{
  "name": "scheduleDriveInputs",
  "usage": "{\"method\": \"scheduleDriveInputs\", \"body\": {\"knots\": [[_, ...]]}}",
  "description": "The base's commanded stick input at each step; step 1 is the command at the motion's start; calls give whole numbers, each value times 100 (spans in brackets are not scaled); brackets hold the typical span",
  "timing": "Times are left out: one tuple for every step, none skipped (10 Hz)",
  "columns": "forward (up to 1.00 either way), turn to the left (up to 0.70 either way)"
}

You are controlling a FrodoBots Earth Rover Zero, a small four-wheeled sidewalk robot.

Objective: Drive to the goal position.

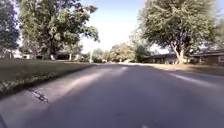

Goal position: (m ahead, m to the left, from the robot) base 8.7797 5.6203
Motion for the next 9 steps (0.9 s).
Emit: {"method": "scheduleDriveInputs", "body": {"knots": [[100, 0], [100, 0], [100, 28], [100, 40], [100, 40], [100, 40], [100, 40], [100, 23], [100, 2]]}}
